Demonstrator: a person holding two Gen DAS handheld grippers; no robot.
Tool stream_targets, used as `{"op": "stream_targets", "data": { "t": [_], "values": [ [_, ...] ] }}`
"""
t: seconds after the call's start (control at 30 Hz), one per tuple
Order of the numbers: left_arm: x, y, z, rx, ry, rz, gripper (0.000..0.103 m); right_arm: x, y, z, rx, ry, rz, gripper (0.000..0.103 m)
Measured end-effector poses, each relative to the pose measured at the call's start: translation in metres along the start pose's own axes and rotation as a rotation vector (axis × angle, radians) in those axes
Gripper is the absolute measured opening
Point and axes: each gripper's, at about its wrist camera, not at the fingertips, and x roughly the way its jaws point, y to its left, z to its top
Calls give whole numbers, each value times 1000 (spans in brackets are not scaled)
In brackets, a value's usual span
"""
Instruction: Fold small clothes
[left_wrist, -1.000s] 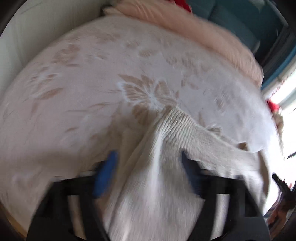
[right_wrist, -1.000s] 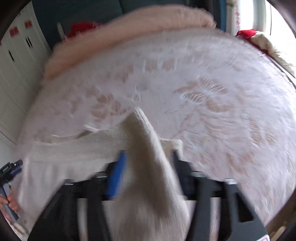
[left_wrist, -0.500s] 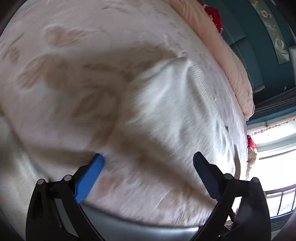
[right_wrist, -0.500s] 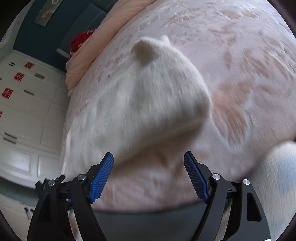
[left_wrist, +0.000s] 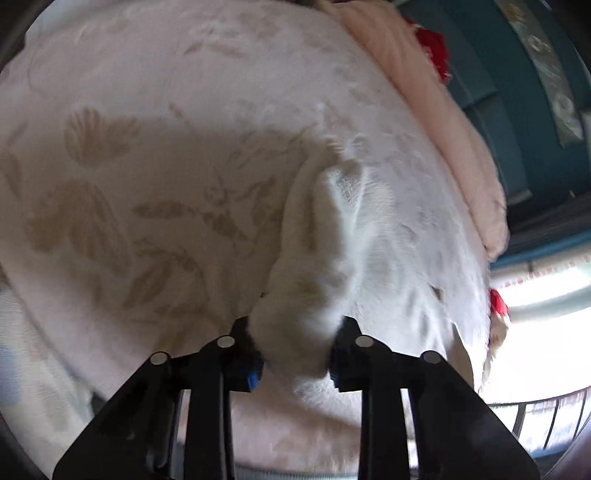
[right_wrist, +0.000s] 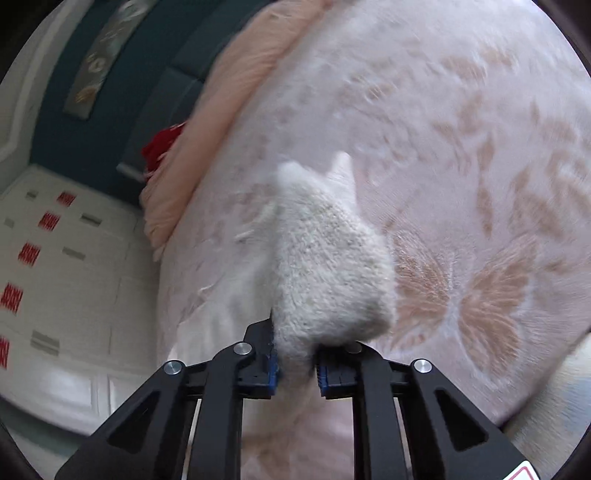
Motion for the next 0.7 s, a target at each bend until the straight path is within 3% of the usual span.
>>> {"op": "stream_targets", "data": {
  "t": [0.1,0.17,0.27,0.3,0.4,0.53,0.67,0.7],
  "values": [
    [-29,1,-15,33,32,-3,24,-34,6,-11,-114,26,-55,14],
    [-35,11,-31,75,60,48,25,-43,-8,-30,-189,68,-155,14],
    [-14,37,-48,54,128,100,26,-25,-45,-49,-187,184,-262,19],
    [-7,44,-51,34,139,111,27,-21,-59,-54,-147,210,-279,25],
    [-6,47,-52,28,107,95,33,-44,-63,-48,-107,133,-277,32],
    [-7,43,-51,68,97,98,38,-79,-22,-36,-258,-7,-348,37],
    [0,48,-58,23,88,83,46,-58,57,-40,-485,30,-222,37],
    [0,49,-58,25,84,83,47,-44,72,-44,-526,57,-199,31]
  ]
}}
